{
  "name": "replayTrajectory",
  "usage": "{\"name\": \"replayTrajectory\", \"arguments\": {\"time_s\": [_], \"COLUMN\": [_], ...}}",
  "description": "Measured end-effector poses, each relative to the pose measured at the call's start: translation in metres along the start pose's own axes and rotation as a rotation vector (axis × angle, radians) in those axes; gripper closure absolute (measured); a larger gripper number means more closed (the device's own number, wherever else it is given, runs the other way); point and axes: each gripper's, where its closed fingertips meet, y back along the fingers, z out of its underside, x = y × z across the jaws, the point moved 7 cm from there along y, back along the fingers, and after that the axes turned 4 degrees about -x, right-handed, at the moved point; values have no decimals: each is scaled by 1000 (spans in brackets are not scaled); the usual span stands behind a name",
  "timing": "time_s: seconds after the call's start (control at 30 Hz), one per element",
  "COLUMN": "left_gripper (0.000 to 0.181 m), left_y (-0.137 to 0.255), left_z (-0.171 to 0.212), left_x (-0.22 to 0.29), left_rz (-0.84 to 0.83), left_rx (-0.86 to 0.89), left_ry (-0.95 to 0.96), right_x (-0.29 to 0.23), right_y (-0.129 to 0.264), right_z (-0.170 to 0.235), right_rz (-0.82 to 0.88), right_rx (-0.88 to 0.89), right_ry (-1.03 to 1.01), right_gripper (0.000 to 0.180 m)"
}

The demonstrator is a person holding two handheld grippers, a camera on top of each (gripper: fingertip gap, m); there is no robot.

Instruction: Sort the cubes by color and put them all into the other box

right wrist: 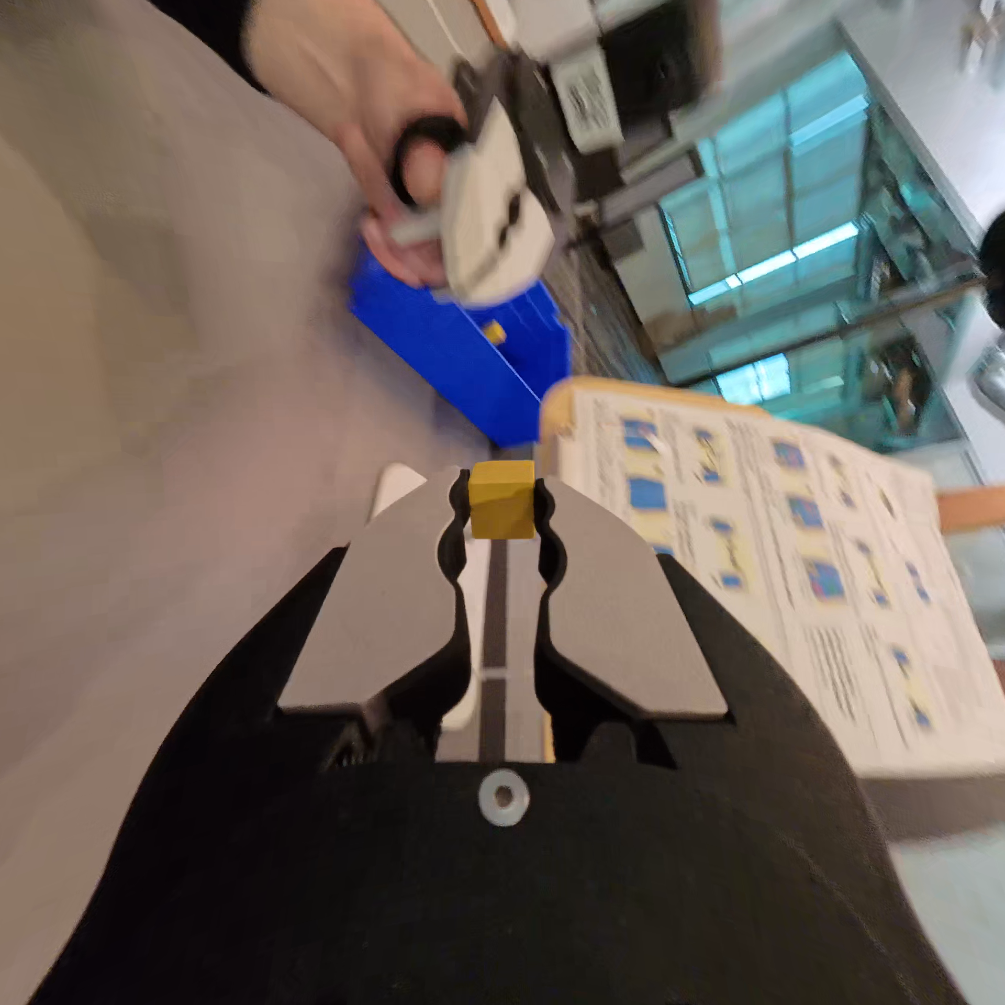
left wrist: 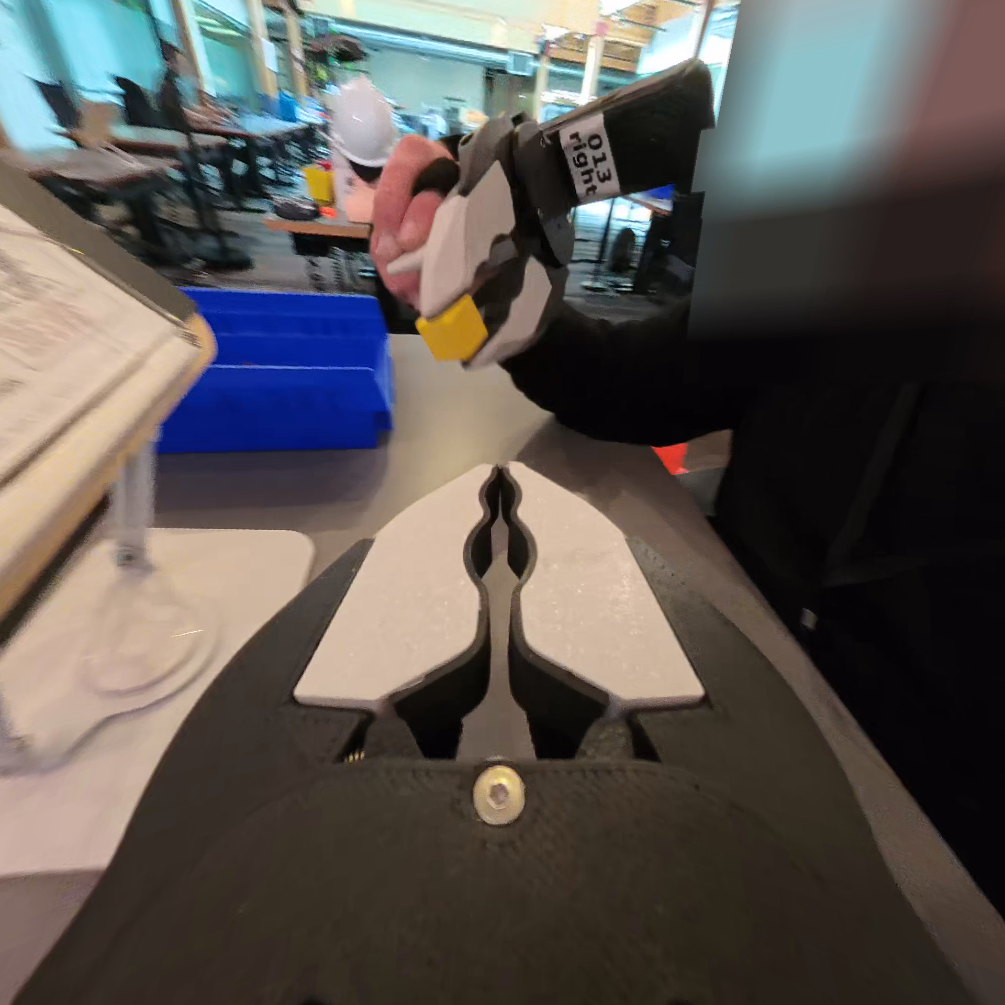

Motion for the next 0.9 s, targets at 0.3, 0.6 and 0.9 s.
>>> {"name": "replayTrajectory", "arguments": {"time_s": [0.3,0.6,0.9], "left_gripper": [181,181,181], "left_y": [36,31,35], "left_z": [-33,-30,-26], "left_x": [-10,-10,-12], "left_rz": [-311,-325,-365], "left_rx": [-57,-109,-163], "left_ry": [-176,-178,-188], "right_x": [70,68,80], "right_y": [70,106,108], "right_z": [159,267,238], "right_rz": [220,298,356], "right_rx": [-319,-602,-581], "right_ry": [-453,-867,-799], "right_gripper": [157,129,147]}}
